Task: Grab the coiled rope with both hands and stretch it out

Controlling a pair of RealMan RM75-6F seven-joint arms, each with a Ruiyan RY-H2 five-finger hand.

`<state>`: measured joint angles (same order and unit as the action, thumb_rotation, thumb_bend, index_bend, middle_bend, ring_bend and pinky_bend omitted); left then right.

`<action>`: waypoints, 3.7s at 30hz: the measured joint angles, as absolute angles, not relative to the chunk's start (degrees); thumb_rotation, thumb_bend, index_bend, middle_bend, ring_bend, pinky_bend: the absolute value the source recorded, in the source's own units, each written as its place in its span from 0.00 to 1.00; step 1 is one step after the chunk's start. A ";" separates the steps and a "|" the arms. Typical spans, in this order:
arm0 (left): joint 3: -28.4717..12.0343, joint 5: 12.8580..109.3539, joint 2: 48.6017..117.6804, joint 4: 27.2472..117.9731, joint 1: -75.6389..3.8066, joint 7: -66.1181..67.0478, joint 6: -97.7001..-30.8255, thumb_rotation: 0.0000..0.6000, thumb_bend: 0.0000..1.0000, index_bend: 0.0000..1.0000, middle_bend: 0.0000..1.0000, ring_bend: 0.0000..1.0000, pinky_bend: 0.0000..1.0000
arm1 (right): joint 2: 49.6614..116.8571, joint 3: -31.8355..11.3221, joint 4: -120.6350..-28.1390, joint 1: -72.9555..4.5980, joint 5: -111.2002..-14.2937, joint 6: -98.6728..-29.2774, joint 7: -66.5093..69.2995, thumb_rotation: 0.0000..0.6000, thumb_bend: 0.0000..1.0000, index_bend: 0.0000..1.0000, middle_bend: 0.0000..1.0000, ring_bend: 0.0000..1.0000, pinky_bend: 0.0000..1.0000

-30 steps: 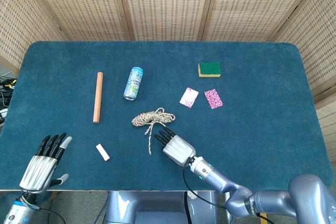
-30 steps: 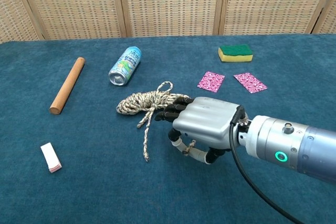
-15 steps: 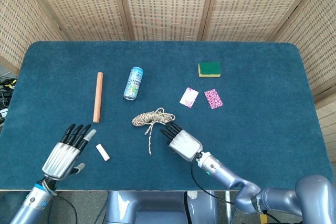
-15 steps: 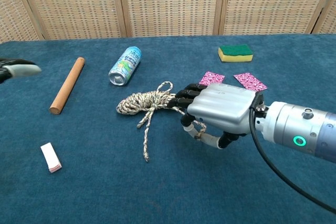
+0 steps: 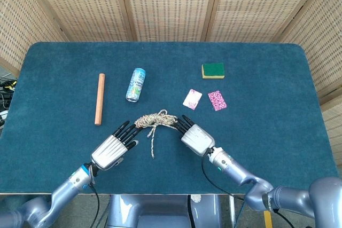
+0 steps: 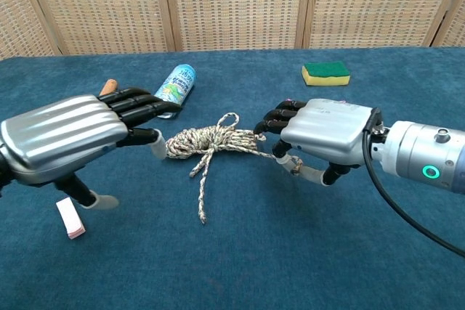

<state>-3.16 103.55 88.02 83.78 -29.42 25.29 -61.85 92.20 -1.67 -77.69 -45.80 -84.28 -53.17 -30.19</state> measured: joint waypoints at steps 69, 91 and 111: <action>0.62 95.66 106.48 64.94 -42.38 27.72 -55.86 1.00 0.37 0.57 0.00 0.00 0.00 | 97.26 -3.15 -71.66 -46.93 -81.66 -50.07 -27.53 1.00 0.49 0.69 0.08 0.00 0.00; 1.54 95.54 101.98 66.36 -41.33 24.84 -59.60 1.00 0.39 0.68 0.00 0.00 0.00 | 96.73 -2.99 -72.39 -46.36 -81.33 -50.51 -28.59 1.00 0.49 0.69 0.08 0.00 0.00; 3.17 94.03 90.89 57.41 -34.90 9.61 -67.68 1.00 0.39 0.70 0.00 0.00 0.00 | 92.24 -3.72 -72.45 -43.86 -77.70 -52.47 -32.36 1.00 0.49 0.69 0.08 0.00 0.00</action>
<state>3.17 94.03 90.89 57.41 -34.90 9.61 -67.68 92.24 -3.72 -72.45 -43.86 -77.70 -52.47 -32.36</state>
